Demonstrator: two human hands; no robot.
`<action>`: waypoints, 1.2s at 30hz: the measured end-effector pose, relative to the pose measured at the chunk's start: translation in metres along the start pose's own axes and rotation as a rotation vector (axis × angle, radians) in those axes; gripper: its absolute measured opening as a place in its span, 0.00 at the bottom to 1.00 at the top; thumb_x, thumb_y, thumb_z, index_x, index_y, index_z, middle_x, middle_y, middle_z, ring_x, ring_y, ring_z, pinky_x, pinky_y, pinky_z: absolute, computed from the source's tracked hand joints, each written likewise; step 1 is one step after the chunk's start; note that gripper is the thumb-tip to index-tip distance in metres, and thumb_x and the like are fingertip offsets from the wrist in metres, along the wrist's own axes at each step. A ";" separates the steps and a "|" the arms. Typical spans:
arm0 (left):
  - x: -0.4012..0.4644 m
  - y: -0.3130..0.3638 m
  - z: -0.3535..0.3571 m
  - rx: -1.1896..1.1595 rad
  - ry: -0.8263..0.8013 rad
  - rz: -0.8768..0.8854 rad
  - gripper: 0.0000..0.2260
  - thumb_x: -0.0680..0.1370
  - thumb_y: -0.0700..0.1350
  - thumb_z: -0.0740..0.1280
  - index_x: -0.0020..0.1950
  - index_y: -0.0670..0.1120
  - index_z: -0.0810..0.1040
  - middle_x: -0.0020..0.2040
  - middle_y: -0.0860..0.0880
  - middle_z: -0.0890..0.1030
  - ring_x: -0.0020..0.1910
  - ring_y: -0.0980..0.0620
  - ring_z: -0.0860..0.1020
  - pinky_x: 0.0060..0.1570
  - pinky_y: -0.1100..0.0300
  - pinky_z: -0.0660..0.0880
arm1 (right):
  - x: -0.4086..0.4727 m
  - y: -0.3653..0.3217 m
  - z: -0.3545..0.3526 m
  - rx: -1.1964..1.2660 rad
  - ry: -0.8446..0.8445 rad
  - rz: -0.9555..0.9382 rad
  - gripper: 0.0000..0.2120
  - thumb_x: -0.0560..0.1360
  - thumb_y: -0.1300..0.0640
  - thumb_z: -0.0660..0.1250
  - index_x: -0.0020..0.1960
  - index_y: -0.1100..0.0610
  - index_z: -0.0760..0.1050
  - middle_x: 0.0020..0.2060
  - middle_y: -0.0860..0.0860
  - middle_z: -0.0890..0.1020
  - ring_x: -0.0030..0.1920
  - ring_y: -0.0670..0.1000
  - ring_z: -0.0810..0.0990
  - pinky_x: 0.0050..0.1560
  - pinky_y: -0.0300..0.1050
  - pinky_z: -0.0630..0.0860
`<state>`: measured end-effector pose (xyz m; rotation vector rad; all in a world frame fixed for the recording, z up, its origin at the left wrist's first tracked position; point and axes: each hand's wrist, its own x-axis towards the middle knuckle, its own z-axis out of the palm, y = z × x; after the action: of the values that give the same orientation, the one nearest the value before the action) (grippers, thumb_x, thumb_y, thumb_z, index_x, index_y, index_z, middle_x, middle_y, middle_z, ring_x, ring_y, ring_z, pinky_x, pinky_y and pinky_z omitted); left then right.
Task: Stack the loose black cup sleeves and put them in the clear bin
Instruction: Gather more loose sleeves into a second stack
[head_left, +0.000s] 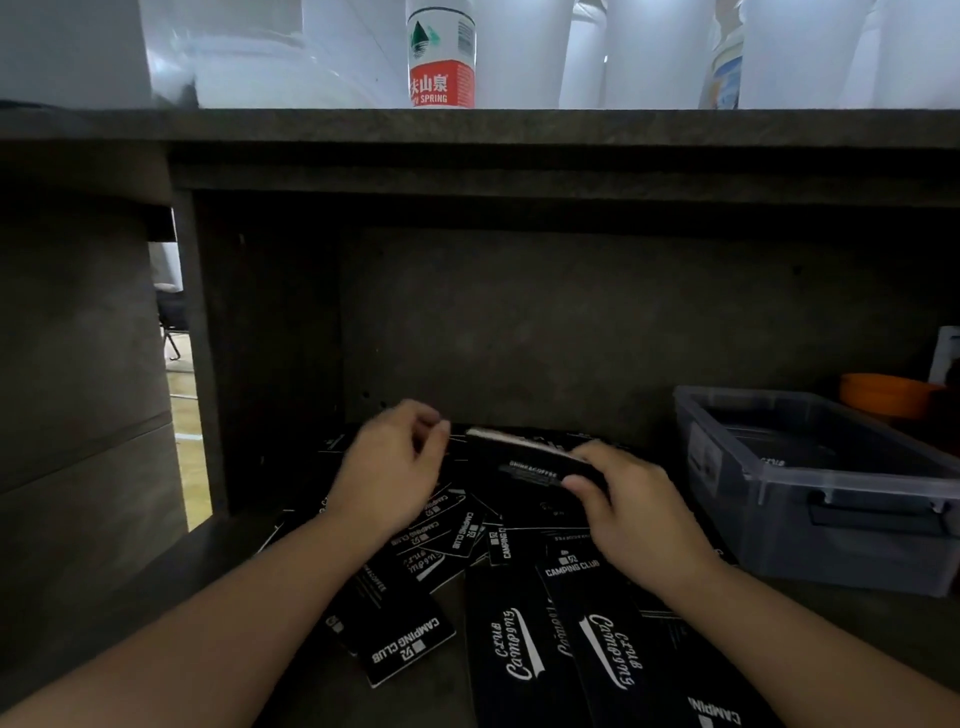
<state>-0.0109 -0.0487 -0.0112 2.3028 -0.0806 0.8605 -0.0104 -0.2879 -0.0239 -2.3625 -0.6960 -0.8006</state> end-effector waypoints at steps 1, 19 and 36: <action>0.003 -0.003 -0.008 0.221 0.061 -0.045 0.16 0.80 0.57 0.60 0.61 0.49 0.75 0.56 0.49 0.79 0.58 0.47 0.76 0.58 0.50 0.72 | 0.001 0.002 -0.001 -0.011 -0.002 0.023 0.05 0.78 0.54 0.65 0.53 0.51 0.76 0.44 0.45 0.80 0.46 0.44 0.79 0.46 0.38 0.74; 0.013 -0.019 -0.042 0.341 -0.179 -0.299 0.08 0.75 0.45 0.72 0.51 0.51 0.77 0.51 0.47 0.81 0.49 0.47 0.79 0.49 0.53 0.78 | 0.001 0.000 -0.004 0.068 -0.059 0.224 0.08 0.76 0.59 0.67 0.54 0.51 0.73 0.46 0.46 0.78 0.42 0.42 0.74 0.37 0.23 0.68; 0.012 -0.020 -0.038 0.186 -0.198 0.128 0.20 0.77 0.40 0.69 0.64 0.60 0.71 0.48 0.60 0.78 0.55 0.55 0.77 0.60 0.50 0.73 | 0.004 0.010 0.001 0.128 -0.030 0.293 0.09 0.77 0.62 0.65 0.55 0.51 0.74 0.50 0.50 0.78 0.45 0.47 0.76 0.45 0.35 0.67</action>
<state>-0.0176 -0.0080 0.0064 2.5765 -0.2461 0.7264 -0.0008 -0.2938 -0.0248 -2.2924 -0.3861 -0.5774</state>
